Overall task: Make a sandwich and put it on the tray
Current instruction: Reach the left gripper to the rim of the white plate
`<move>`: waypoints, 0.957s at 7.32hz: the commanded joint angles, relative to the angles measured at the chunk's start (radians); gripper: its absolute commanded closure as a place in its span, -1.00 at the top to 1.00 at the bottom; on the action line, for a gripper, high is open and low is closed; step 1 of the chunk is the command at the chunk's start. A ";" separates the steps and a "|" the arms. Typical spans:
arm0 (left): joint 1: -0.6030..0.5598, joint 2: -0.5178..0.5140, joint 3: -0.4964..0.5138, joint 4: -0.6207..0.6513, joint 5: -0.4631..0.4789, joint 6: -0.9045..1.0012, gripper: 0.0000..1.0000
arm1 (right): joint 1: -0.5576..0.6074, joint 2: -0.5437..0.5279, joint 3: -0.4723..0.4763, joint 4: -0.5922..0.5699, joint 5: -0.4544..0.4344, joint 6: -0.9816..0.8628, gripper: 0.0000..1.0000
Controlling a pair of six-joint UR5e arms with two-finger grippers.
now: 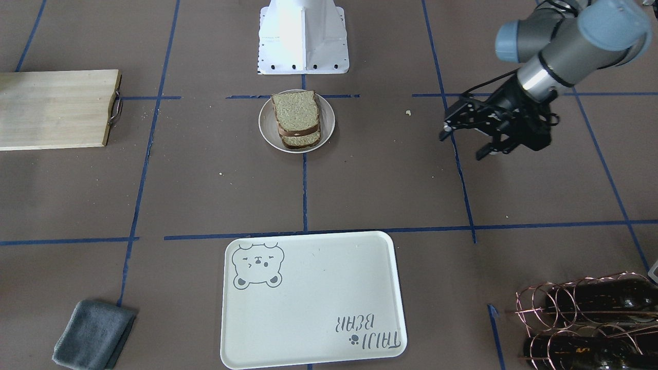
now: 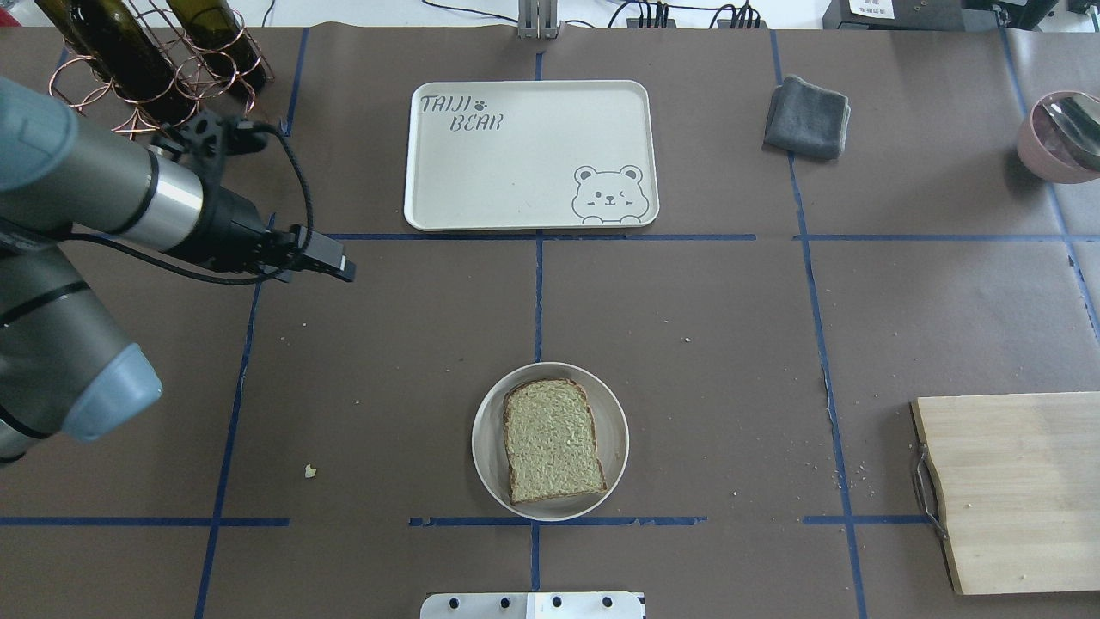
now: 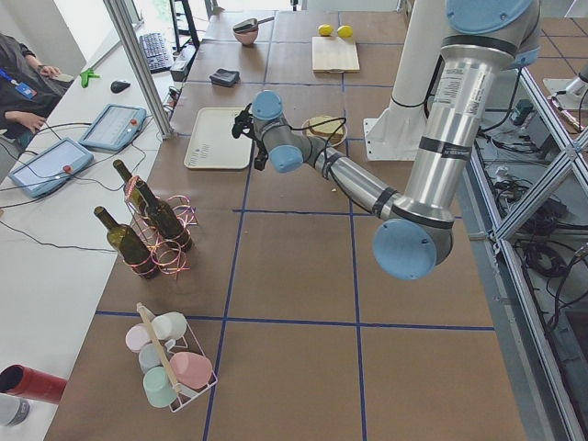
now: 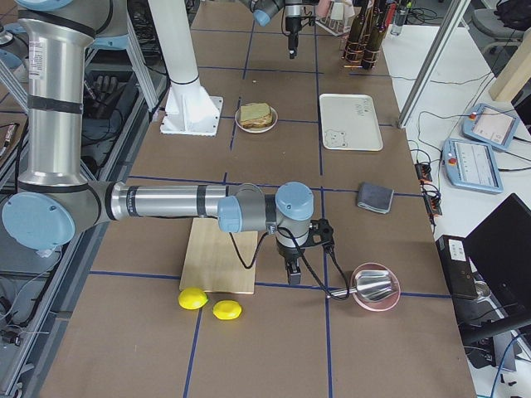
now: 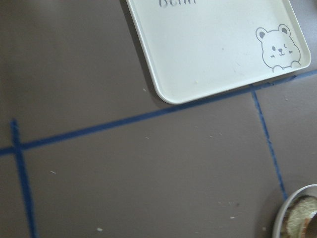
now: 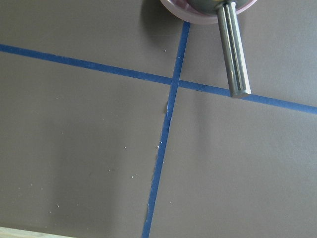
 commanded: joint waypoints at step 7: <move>0.345 -0.074 0.068 0.009 0.203 -0.301 0.06 | -0.001 -0.001 0.002 0.001 0.009 0.007 1.00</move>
